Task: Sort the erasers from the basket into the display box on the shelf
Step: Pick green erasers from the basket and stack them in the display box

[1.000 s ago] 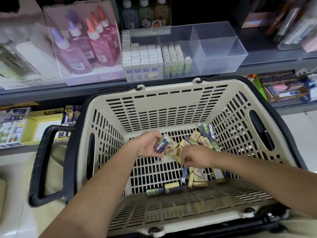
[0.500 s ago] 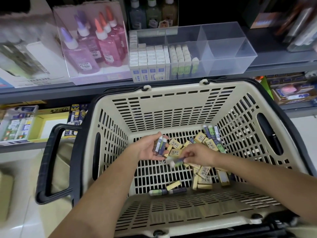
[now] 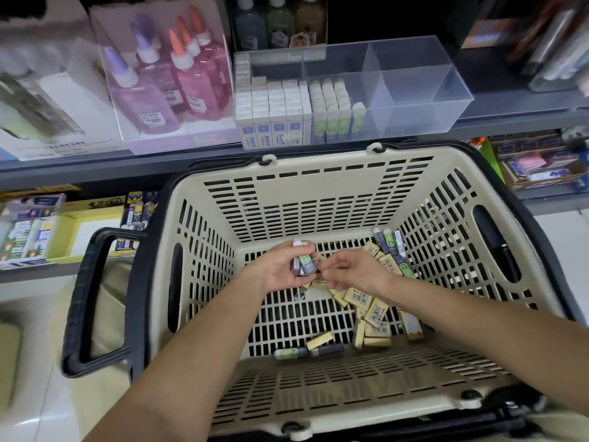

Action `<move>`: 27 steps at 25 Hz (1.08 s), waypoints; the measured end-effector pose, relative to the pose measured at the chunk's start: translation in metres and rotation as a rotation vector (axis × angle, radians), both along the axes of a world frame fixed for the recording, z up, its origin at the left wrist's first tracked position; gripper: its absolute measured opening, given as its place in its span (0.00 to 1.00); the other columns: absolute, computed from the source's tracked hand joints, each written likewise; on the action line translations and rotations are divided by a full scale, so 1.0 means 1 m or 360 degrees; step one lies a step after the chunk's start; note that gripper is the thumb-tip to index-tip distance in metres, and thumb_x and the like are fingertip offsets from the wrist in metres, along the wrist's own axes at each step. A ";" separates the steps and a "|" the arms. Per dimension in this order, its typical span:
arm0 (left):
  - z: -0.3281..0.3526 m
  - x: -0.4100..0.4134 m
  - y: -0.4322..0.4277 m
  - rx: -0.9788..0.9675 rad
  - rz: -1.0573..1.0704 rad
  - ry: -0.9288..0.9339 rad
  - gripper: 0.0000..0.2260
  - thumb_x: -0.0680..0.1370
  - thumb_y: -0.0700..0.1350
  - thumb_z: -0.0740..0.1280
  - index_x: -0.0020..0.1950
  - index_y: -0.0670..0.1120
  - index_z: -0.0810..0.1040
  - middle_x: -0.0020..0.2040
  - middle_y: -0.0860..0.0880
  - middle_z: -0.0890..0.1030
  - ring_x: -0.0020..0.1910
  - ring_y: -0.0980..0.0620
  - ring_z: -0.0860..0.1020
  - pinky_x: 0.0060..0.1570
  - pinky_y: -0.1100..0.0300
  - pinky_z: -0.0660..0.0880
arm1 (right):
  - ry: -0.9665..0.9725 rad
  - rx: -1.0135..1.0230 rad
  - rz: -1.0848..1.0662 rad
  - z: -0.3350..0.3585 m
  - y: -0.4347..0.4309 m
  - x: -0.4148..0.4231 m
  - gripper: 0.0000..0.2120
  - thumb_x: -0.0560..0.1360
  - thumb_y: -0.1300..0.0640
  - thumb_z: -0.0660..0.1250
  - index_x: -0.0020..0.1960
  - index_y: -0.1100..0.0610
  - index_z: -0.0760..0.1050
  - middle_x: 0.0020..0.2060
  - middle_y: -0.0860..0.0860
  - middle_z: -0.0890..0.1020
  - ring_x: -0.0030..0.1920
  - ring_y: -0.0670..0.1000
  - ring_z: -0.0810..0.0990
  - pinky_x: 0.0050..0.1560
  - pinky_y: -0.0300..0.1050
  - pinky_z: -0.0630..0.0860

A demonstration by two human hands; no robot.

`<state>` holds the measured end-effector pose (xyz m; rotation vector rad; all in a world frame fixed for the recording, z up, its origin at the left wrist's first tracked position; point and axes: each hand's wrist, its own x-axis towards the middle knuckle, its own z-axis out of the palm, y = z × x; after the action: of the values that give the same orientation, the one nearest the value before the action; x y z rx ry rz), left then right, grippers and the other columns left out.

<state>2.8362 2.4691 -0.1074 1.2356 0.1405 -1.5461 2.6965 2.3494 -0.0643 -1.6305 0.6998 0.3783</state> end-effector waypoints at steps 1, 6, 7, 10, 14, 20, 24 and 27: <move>-0.001 0.003 0.004 0.0078 -0.0015 -0.0042 0.10 0.68 0.41 0.74 0.47 0.47 0.78 0.42 0.47 0.81 0.41 0.50 0.81 0.39 0.54 0.79 | 0.0081 -0.0135 0.0263 -0.004 0.001 -0.005 0.07 0.74 0.60 0.69 0.51 0.59 0.77 0.42 0.50 0.82 0.42 0.46 0.81 0.48 0.38 0.78; -0.004 0.010 0.016 0.0263 -0.0092 -0.0163 0.06 0.72 0.39 0.71 0.45 0.48 0.78 0.38 0.48 0.82 0.39 0.51 0.81 0.36 0.56 0.78 | 0.0274 -0.0771 0.1549 -0.034 0.023 -0.023 0.17 0.73 0.52 0.70 0.60 0.53 0.75 0.56 0.51 0.79 0.55 0.52 0.76 0.55 0.49 0.75; -0.002 0.009 0.014 0.0258 -0.0109 -0.0164 0.06 0.72 0.39 0.71 0.45 0.48 0.78 0.37 0.48 0.82 0.38 0.52 0.81 0.36 0.56 0.78 | 0.0233 -0.0879 0.1656 -0.038 0.026 -0.025 0.17 0.73 0.51 0.69 0.61 0.53 0.75 0.56 0.51 0.78 0.54 0.53 0.76 0.54 0.49 0.75; 0.001 0.005 0.010 0.0230 -0.0138 -0.0152 0.05 0.73 0.40 0.71 0.45 0.49 0.78 0.35 0.50 0.83 0.36 0.52 0.82 0.34 0.57 0.78 | 0.0138 -0.0896 0.1534 -0.041 0.029 -0.025 0.12 0.76 0.51 0.65 0.57 0.55 0.76 0.51 0.52 0.80 0.47 0.51 0.76 0.47 0.45 0.75; 0.002 0.005 0.010 0.0230 -0.0119 -0.0178 0.06 0.72 0.39 0.71 0.45 0.49 0.78 0.38 0.48 0.81 0.38 0.52 0.80 0.36 0.57 0.78 | 0.0082 -0.1162 0.1165 -0.033 0.013 -0.021 0.12 0.77 0.49 0.64 0.55 0.56 0.73 0.47 0.53 0.81 0.46 0.53 0.80 0.42 0.44 0.76; 0.009 0.004 0.011 0.0206 -0.0107 -0.0188 0.06 0.73 0.38 0.70 0.45 0.48 0.77 0.38 0.48 0.80 0.38 0.52 0.79 0.38 0.56 0.77 | 0.0051 -0.1032 0.1904 -0.038 0.040 -0.034 0.11 0.76 0.51 0.64 0.54 0.54 0.77 0.54 0.51 0.79 0.55 0.50 0.76 0.53 0.50 0.77; 0.012 0.005 0.010 0.0184 -0.0075 -0.0181 0.06 0.73 0.37 0.69 0.45 0.48 0.77 0.34 0.48 0.80 0.37 0.51 0.79 0.39 0.55 0.78 | 0.0070 -0.0818 0.1525 -0.036 0.031 -0.023 0.11 0.75 0.53 0.66 0.54 0.57 0.79 0.50 0.52 0.82 0.50 0.50 0.79 0.48 0.43 0.76; 0.014 0.005 0.011 0.0186 -0.0066 -0.0181 0.06 0.73 0.37 0.69 0.45 0.48 0.77 0.35 0.48 0.79 0.38 0.51 0.79 0.38 0.56 0.78 | 0.0013 -0.0658 0.1303 -0.035 0.046 -0.007 0.11 0.74 0.54 0.67 0.53 0.58 0.79 0.50 0.52 0.82 0.48 0.49 0.79 0.48 0.41 0.74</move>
<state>2.8413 2.4803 -0.0938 1.4230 0.1335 -1.5167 2.6895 2.3958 -0.0994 -2.2777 0.0721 0.8642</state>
